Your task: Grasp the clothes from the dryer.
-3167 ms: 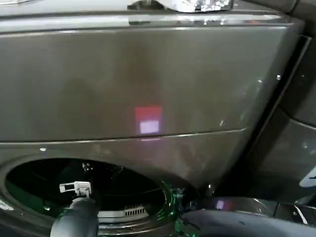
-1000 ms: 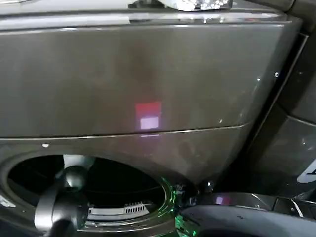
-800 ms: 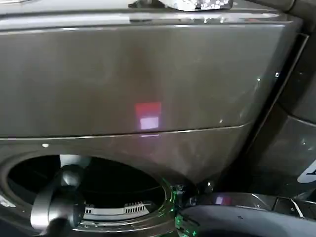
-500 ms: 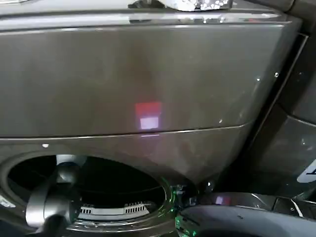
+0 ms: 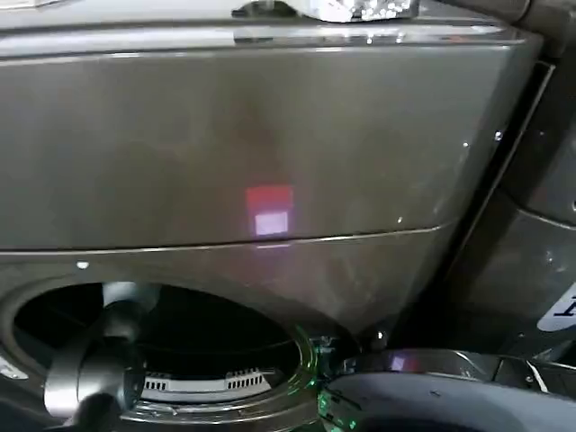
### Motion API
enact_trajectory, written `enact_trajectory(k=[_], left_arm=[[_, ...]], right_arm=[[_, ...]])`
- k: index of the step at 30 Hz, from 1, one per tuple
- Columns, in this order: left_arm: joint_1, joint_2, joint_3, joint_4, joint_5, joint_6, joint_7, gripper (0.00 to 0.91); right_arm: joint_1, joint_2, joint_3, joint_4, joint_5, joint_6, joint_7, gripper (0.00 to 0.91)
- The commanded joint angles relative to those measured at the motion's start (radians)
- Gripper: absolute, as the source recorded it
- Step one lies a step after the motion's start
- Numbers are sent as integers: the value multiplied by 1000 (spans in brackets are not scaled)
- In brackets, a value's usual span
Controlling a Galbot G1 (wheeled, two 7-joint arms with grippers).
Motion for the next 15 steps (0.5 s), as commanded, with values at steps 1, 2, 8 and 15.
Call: enact_trajectory(k=[1,2,8,15], left_arm=[[1,6,-19,52,-40,-1,50,68],[-1,7,-21,58,-40,-2,55,34],[9,8,-36,55,-47,-17,83,0],[9,15,-26,30,-65,-16,56,0]], right_arm=[[1,2,-6,-3,-7,5,1,907],[1,3,-7,-3,-7,5,1,907],[-4,0,-7,-7,-6,6,-1,907],[1,-2,-11,-36,-4,6,-5,907]])
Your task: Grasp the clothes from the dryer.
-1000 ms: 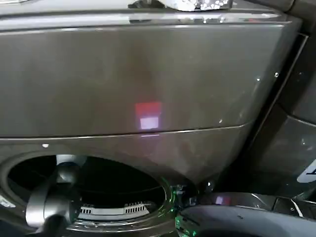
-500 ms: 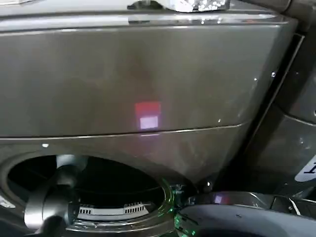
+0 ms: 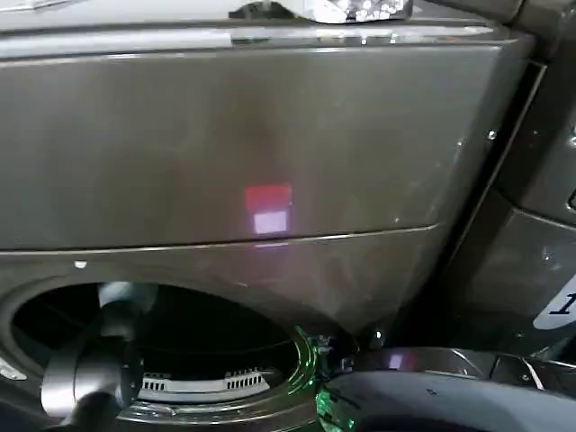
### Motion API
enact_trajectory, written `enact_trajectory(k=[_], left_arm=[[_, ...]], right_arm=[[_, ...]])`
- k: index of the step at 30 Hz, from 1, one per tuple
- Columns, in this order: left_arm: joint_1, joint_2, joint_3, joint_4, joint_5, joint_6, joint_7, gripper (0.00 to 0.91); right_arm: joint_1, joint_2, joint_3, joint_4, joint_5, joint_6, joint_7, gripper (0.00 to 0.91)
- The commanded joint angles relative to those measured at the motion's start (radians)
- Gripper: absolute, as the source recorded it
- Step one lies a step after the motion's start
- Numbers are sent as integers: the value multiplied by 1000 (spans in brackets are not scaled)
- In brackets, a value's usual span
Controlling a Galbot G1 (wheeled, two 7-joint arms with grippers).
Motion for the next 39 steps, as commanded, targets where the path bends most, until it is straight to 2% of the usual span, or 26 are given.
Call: enact_trajectory(k=[1,5,7,8,12,14,18,21,24,27,29,30,39], left_arm=[[8,6,6,-21,-11,5,-4,0],[18,2,10,-86,-83,21,-49,0],[18,-5,49,-115,-176,36,-234,0],[26,-16,59,-141,-231,71,-315,0],[54,-64,109,-216,-309,150,-567,0],[54,-103,106,-248,-449,286,-752,0],[120,-130,106,-414,-793,438,-891,0],[151,-142,84,-549,-1125,515,-992,0],[212,-150,77,-685,-1211,541,-1039,0],[255,-162,75,-757,-1264,551,-1062,0],[274,-172,78,-779,-1282,552,-1062,0],[276,-176,77,-778,-1280,549,-1062,0],[287,-195,78,-757,-1295,526,-1081,0]], right_arm=[[4,-1,-6,-19,4,-2,-2,907],[18,2,-20,-5,5,-6,-7,907],[22,3,-22,4,4,-8,-12,907],[27,5,-23,13,4,-11,-13,907],[43,18,-30,30,8,-16,-34,907],[50,21,-42,33,4,-16,-38,907],[52,18,-45,33,-17,-15,-44,907],[61,20,-47,25,-55,3,-40,907],[62,22,-40,36,-48,-7,-39,907],[75,19,-36,68,-37,-69,-15,907],[80,13,-42,55,-17,-43,-1,907],[76,13,-52,38,-21,24,2,907],[51,15,-30,10,-64,28,-19,907]])
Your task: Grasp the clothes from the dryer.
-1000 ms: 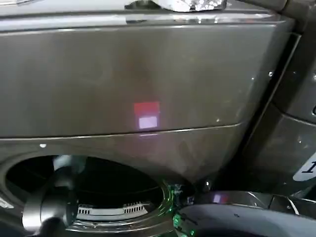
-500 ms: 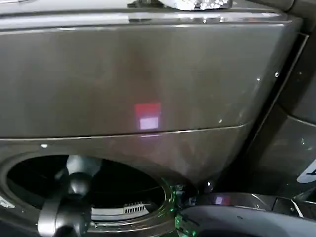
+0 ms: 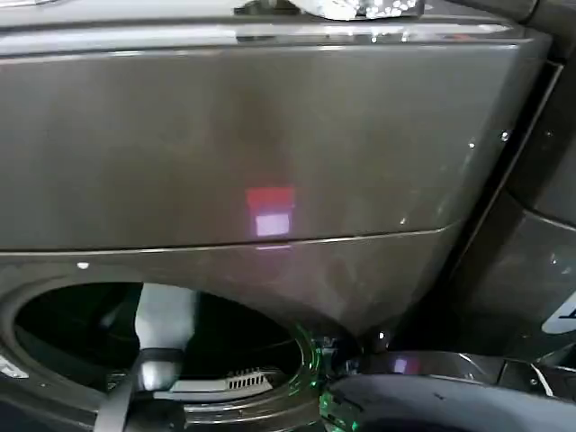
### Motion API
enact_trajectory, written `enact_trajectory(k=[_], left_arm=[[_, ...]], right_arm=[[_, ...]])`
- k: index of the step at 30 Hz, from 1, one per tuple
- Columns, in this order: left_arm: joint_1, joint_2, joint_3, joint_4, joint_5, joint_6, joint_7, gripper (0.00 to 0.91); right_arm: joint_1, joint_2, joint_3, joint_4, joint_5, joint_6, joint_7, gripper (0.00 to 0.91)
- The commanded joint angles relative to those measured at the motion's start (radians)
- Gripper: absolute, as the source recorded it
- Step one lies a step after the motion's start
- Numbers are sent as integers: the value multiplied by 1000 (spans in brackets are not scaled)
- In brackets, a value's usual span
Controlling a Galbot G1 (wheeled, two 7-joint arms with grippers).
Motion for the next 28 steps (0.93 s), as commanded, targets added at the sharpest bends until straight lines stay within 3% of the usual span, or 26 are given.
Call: enact_trajectory(k=[1,8,12,16,28], left_arm=[[41,-17,-1,-84,-142,34,-87,0],[55,-9,-1,-80,-147,27,-81,0],[50,-10,-1,-70,-151,26,-77,0],[54,-10,1,-67,-150,24,-72,0],[48,-7,0,-54,-149,22,-52,0]], right_arm=[[-4,-4,2,-21,-25,34,2,907],[3,-2,-6,-17,-35,31,3,907],[2,1,15,15,-9,-42,5,907],[4,-11,32,11,-10,-62,20,907],[0,-7,35,9,-29,-83,28,907]])
